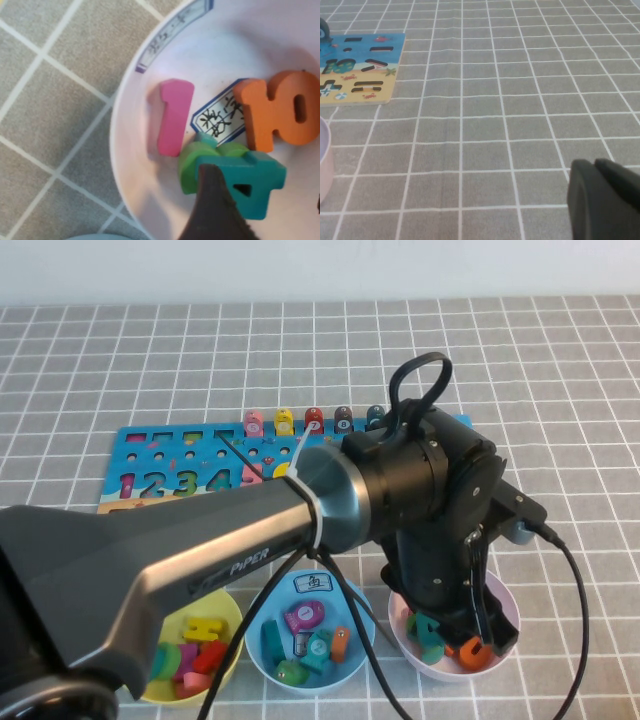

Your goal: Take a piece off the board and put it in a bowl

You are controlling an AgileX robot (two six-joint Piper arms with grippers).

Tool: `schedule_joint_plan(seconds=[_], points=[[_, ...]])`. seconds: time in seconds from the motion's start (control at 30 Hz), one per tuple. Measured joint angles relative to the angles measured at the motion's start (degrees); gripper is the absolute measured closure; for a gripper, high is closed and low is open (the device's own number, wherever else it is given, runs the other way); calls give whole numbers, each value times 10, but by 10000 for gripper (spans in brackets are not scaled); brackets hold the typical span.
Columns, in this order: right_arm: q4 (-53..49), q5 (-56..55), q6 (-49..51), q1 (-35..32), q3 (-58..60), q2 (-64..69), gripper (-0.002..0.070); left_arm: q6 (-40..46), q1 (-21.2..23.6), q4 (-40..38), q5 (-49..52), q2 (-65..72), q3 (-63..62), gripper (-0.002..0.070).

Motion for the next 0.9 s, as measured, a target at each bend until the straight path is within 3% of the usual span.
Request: schedule_joint_plan(seconds=[0.4, 0.53, 0.67, 0.9], points=[[0, 0, 0, 0, 0, 0, 694, 7, 0, 9, 4, -11, 0, 291], [0, 0, 0, 0, 0, 0, 694, 12, 0, 19, 5, -46, 9, 413], [0, 0, 0, 0, 0, 0, 694, 14, 6, 22, -20, -102, 58, 616], [0, 0, 0, 0, 0, 0, 694, -17, 9, 42, -123, -246, 214, 673]])
